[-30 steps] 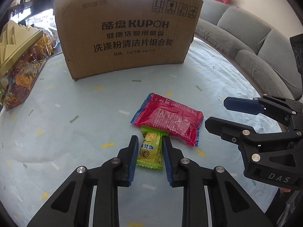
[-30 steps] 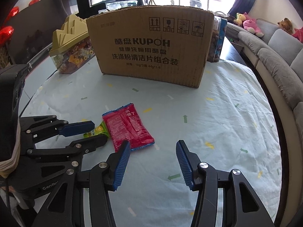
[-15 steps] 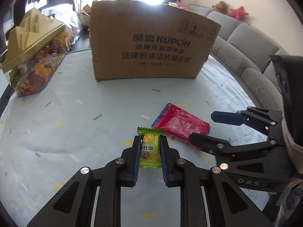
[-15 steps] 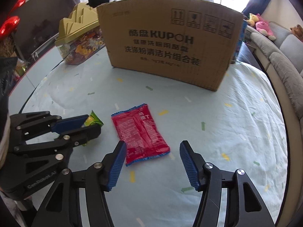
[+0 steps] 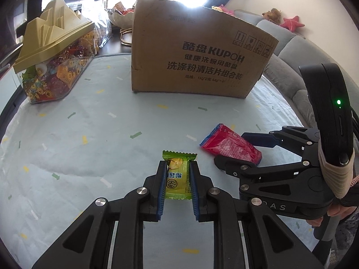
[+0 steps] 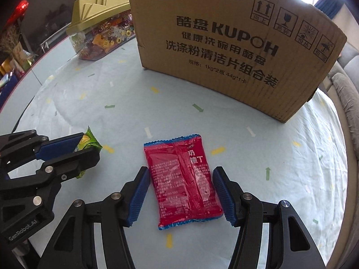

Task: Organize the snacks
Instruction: 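Grasp the yellow-green candy with left tool while right grasps the pink bag, then carry the yellow-green candy and pink bag over the box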

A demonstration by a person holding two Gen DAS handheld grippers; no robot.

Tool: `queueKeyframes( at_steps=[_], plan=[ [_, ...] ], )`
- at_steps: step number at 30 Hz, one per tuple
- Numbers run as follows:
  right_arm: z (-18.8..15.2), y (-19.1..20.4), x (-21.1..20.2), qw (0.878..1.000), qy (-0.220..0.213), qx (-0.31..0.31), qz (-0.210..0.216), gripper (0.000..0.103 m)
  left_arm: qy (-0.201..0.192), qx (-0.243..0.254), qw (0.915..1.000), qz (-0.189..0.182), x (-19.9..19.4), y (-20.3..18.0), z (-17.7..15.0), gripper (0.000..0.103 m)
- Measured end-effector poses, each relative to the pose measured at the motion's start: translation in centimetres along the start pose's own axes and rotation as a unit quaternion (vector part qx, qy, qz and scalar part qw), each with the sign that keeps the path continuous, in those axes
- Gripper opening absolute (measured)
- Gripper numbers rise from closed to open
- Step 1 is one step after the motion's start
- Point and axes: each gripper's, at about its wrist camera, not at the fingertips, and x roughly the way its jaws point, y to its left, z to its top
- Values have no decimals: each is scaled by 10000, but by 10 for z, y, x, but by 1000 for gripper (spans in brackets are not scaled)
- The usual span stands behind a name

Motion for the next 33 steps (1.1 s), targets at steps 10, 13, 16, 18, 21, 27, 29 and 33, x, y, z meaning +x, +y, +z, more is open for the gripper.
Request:
queueKeyframes(
  at_steps=[10, 13, 16, 18, 21, 27, 29, 33],
  plan=[
    [-4, 2, -7, 9999, -99, 104, -61, 44, -144, 20, 9999, 57, -13, -3, 1, 21],
    [-6, 1, -17, 9995, -224, 168, -109, 44, -238, 34, 9997, 56, -20, -5, 4, 21],
    [-7, -1, -29, 9990, -371, 247, -80, 44, -360, 85, 9993, 52, -30, -9, 7, 21],
    [-6, -1, -37, 9983, -492, 289, -102, 44, -447, 109, 9989, 40, -36, -13, 10, 21],
    [-5, -3, -52, 9970, -679, 358, -85, 44, -574, 142, 9982, 34, -44, -17, 16, 21],
    [-1, -9, -80, 9926, -1088, 524, -132, 44, -880, 224, 9959, 33, -60, -22, 34, 21],
    [2, -11, -88, 9904, -1232, 613, -146, 44, -987, 264, 9948, 33, -65, -24, 41, 21],
    [7, -18, -105, 9855, -1501, 758, -242, 44, -1189, 359, 9922, 45, -74, -29, 55, 21]
  ],
)
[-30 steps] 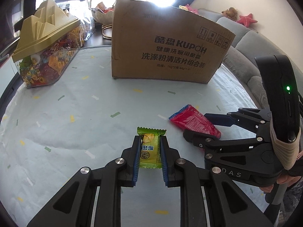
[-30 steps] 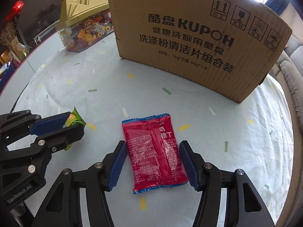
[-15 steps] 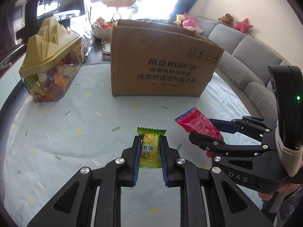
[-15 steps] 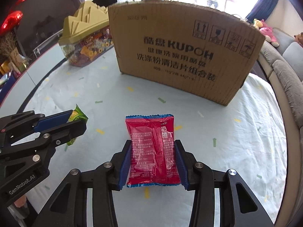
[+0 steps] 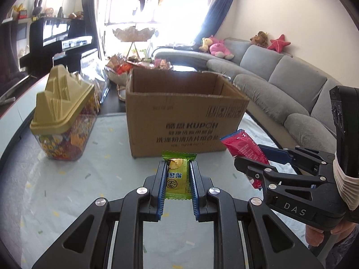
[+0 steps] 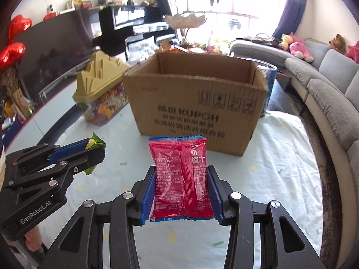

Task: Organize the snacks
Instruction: 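Carry the yellow-green candy and pink bag over the box, then open both tools to drop the candy and pink bag into the box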

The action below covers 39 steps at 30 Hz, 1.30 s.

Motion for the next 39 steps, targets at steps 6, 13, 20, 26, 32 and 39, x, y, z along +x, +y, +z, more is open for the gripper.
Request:
queueKeyframes(
  at_steps=[6, 13, 20, 26, 32, 39],
  plan=[
    [23, -9, -13, 9993, -330, 147, -99, 44, -256, 167, 9995, 41, -3, -5, 27, 21],
    [48, -13, -22, 9974, -655, 216, -191, 44, -494, 260, 9983, 157, -3, -4, 57, 21],
    [72, -17, -21, 9964, -790, 175, -269, 44, -625, 339, 9972, 240, 1, -2, 83, 21],
    [95, -23, -15, 9962, -793, 202, -299, 44, -588, 393, 9971, 286, 13, 1, 105, 21],
    [117, -31, -3, 9970, -658, 225, -346, 44, -423, 400, 9979, 267, 33, 4, 125, 21],
    [138, -41, 18, 9980, -453, 334, -279, 44, -191, 332, 9990, 251, 59, 9, 144, 21]
  ],
)
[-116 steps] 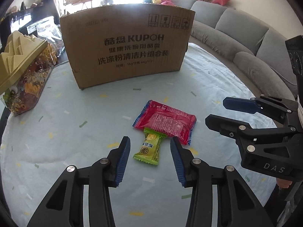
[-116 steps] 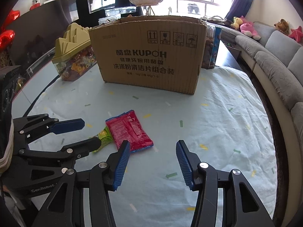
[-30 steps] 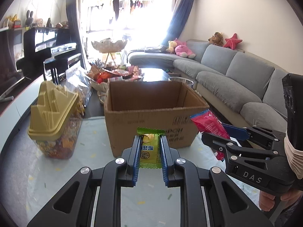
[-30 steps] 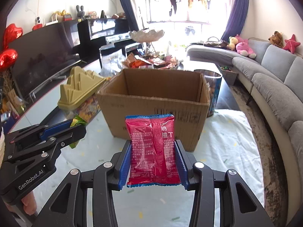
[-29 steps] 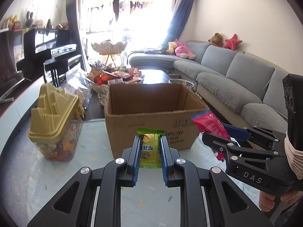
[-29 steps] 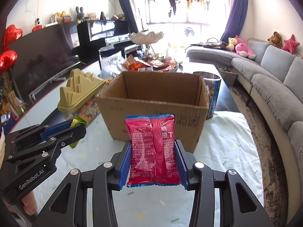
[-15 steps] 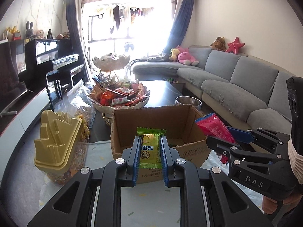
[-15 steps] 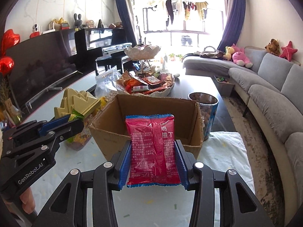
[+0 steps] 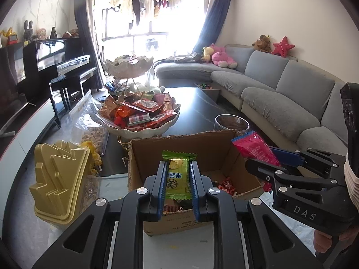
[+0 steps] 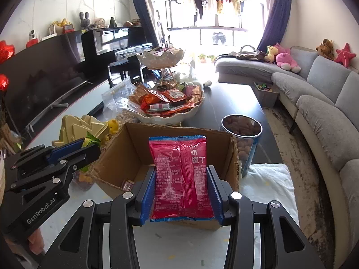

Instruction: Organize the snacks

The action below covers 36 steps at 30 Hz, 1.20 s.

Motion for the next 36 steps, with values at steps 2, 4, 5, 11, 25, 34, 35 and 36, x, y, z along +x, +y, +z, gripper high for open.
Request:
queueKeyframes(
  at_steps=[2, 4, 5, 11, 25, 34, 35, 36],
  plan=[
    [3, -3, 7, 10000, 61, 8, -6, 44, 94, -42, 9999, 2, 7, 3, 2, 21],
    [4, -5, 13, 9999, 115, 29, -27, 44, 182, -66, 9998, 17, 16, 5, 4, 21],
    [5, -6, 16, 9999, 148, 34, -39, 44, 225, -67, 9997, 38, 20, 7, 5, 21],
    [10, -10, 30, 9996, 255, 49, -143, 44, 341, -191, 9990, 210, 33, 14, 7, 32],
    [-5, -10, 5, 9985, -100, 13, -530, 73, 56, -105, 9981, 612, -7, 8, -16, 60],
    [-34, -4, -41, 9964, -491, 15, -695, 82, -357, 27, 9948, 955, -59, -6, -45, 78],
    [-38, -2, -47, 9959, -531, -17, -730, 84, -384, 24, 9945, 974, -66, -8, -49, 81],
    [-42, -1, -54, 9954, -573, -38, -765, 85, -413, 13, 9942, 990, -72, -9, -53, 84]
  ],
)
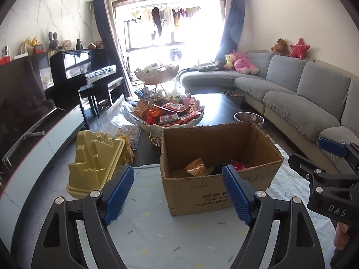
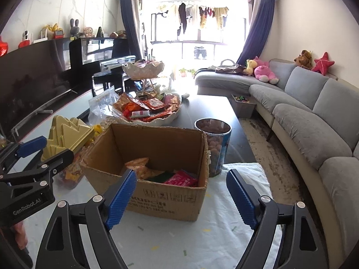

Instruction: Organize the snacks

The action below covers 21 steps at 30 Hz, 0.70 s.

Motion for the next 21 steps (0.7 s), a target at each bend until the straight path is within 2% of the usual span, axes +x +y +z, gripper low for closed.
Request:
queueKeyframes(
  at_steps=[6, 11, 21],
  plan=[
    [-21, 4, -42, 9995, -298, -11, -81, 90, -167, -64, 9996, 234, -39, 1, -23, 100],
    [-43, 12, -73, 9987, -484, -52, -146, 93, -208, -132, 9995, 179, -66, 2, -45, 103],
    [-87, 11, -113, 9986, -483, 86, -183, 93, -196, -239, 9995, 90, -101, -5, -84, 103]
  ],
)
